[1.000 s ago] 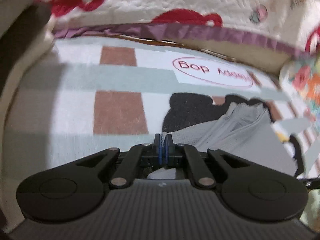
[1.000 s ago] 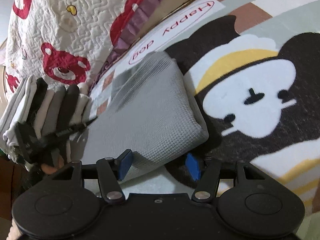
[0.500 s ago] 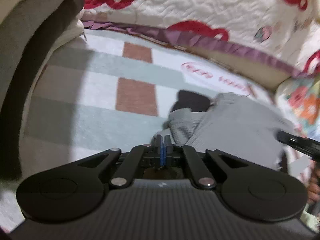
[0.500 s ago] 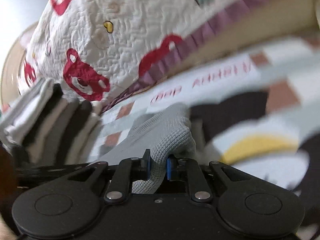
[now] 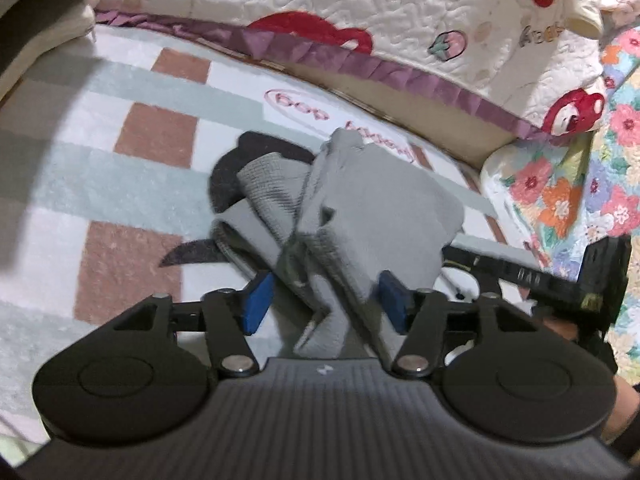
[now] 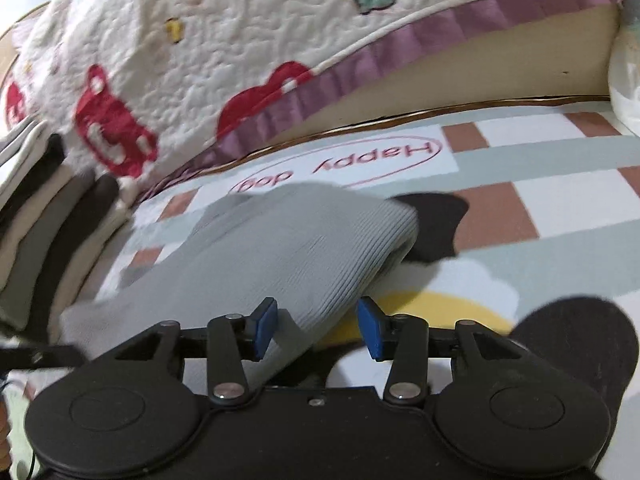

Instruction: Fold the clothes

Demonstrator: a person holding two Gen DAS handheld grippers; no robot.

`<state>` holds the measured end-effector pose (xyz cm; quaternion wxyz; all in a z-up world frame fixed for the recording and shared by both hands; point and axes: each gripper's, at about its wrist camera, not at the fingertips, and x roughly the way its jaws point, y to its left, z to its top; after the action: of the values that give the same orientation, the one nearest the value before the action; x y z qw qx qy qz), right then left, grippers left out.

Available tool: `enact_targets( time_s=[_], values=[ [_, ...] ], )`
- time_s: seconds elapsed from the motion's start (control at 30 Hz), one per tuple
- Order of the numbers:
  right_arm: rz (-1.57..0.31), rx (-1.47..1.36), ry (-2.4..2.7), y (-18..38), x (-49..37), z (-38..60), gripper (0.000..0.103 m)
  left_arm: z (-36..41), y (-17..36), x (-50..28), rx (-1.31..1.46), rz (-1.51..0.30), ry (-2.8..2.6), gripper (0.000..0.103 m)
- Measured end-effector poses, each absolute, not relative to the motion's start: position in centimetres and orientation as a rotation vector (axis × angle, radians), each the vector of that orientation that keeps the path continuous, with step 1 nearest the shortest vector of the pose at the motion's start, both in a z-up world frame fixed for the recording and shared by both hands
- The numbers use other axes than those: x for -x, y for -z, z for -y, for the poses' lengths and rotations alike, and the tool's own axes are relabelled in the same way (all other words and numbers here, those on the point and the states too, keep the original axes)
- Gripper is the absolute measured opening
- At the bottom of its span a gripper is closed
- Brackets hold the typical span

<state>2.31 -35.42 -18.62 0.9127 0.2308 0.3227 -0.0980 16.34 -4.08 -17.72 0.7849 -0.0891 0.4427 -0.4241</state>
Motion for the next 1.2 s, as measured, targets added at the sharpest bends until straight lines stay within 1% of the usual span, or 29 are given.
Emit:
enact_targets(
  time_s=[0.23,0.4,0.5,0.6,0.7,0.73,0.77,0.83,0.97,1.07,1.1,1.13,1.17,1.2],
  values=[
    [-0.695,-0.409,0.146,19.0,-1.6,33.6,0.052,6.4,16.0,-17.7,0.057,-0.856,0.911,0.006],
    [-0.682,-0.539,0.132,19.5,-1.5,34.3,0.058,8.1,14.7,-18.7,-0.039,-0.783,0.906,0.006],
    [-0.693,-0.545,0.126,19.8,-1.6,34.1,0.060,7.1,16.9,-20.8,0.043,-0.893,0.813,0.007],
    [-0.695,-0.507,0.138,19.6,-1.5,34.0,0.060,6.4,16.9,-21.2,0.068,-0.894,0.792,0.012],
    [-0.657,-0.532,0.151,19.2,-1.2,35.0,0.060,6.0,16.5,-21.6,0.087,-0.879,0.794,0.013],
    [-0.643,-0.568,0.148,19.2,-1.1,35.5,0.060,6.0,16.3,-21.8,0.100,-0.872,0.808,0.020],
    [-0.630,-0.614,0.141,19.2,-1.1,36.1,0.060,6.1,16.0,-22.1,0.112,-0.864,0.822,0.033],
    [-0.609,-0.705,0.138,19.3,-1.0,37.0,0.060,6.6,16.4,-22.4,0.091,-0.859,0.856,0.045],
    [-0.614,-0.728,0.136,19.5,-1.3,36.7,0.060,7.8,17.5,-22.8,0.031,-0.853,0.924,0.045],
    [-0.634,-0.701,0.122,19.8,-1.6,36.2,0.060,8.7,18.4,-23.1,-0.014,-0.848,0.975,0.051],
    [-0.640,-0.695,0.121,20.0,-1.6,36.0,0.060,9.0,18.7,-23.2,-0.029,-0.846,0.992,0.049],
    [-0.642,-0.700,0.122,20.2,-1.7,36.1,0.061,9.2,19.0,-23.4,-0.035,-0.869,0.999,0.035],
    [-0.642,-0.710,0.125,20.5,-1.7,36.3,0.062,9.3,19.2,-23.5,-0.034,-0.894,1.008,0.014],
    [-0.640,-0.730,0.127,20.8,-1.8,36.5,0.065,9.3,18.9,-23.2,-0.036,-0.887,1.016,0.009]
  ],
)
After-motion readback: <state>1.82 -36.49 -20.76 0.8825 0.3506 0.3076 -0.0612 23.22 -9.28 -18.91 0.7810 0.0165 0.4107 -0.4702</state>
